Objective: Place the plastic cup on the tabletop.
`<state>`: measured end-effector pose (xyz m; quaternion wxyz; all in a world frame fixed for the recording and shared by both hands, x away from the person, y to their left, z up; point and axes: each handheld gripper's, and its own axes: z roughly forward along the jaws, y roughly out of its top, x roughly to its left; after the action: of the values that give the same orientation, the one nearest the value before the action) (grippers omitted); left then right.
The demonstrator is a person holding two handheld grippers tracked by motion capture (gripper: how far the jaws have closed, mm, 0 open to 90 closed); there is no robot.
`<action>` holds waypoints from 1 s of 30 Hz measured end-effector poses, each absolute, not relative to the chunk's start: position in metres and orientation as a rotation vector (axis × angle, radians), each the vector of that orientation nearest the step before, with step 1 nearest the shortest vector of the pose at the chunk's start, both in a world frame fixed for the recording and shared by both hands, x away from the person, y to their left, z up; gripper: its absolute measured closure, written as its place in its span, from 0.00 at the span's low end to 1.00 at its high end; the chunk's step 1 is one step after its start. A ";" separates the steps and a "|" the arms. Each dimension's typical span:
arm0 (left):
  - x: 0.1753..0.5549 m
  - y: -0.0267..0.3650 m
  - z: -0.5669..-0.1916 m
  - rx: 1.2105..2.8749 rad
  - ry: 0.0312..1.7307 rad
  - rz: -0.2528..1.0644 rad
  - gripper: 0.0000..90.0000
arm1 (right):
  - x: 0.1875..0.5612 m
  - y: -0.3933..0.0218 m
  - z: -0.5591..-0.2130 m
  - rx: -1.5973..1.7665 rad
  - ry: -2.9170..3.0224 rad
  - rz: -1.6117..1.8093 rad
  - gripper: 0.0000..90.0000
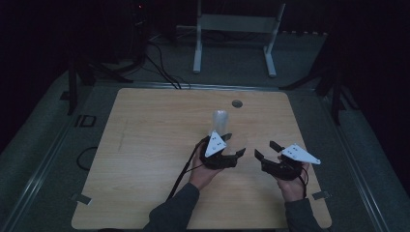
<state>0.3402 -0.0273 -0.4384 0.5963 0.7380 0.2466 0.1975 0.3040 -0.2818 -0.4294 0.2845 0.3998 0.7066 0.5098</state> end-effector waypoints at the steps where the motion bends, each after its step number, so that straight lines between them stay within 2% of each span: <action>1: 0.340 -0.027 -0.439 1.718 0.573 0.460 0.33 | 0.304 -0.282 -0.429 1.070 1.891 1.364 0.33; 30: 0.343 -0.028 -0.454 1.717 0.593 0.458 0.32 | 0.304 -0.283 -0.430 1.073 1.891 1.367 0.33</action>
<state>0.3430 -0.0281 -0.4542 0.5925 0.7383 0.2551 0.1970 0.3041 -0.2833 -0.4297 0.2827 0.4005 0.7064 0.5106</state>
